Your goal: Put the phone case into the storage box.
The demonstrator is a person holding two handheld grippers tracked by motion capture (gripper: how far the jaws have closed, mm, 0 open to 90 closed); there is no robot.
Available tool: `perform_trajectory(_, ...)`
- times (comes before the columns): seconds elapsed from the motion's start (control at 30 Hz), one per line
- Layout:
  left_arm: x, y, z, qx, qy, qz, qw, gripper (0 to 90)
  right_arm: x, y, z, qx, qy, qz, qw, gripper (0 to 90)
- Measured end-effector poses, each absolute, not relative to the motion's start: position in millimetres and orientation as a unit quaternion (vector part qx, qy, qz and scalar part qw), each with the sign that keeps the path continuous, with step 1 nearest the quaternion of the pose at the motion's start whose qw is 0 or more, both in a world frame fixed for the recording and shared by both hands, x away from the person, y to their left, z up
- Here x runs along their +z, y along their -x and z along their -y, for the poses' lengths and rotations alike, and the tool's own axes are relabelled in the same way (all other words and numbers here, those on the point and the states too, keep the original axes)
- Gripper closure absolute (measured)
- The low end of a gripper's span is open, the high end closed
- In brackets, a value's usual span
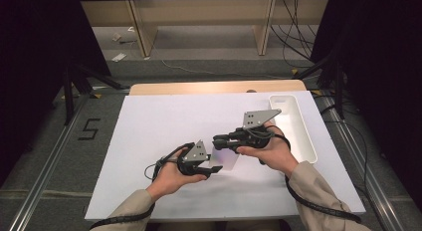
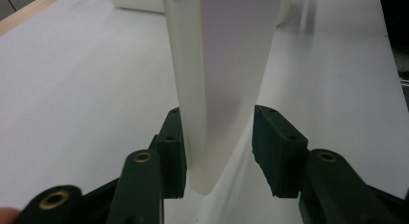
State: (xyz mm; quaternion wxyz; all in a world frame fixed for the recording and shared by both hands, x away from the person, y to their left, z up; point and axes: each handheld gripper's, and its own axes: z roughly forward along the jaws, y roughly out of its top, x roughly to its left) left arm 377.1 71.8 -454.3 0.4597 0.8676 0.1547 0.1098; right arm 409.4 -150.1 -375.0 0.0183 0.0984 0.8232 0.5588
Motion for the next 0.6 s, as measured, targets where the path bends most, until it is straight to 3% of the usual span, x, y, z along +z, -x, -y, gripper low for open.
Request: perform_trajectory(0.6, -449.2, -380.2, -77.5, 0.095, -0.874, -0.148, 0.453, 73.4, -373.9, -407.5, 148.6, 0.56, -0.081, -0.824, 0.008, 79.1)
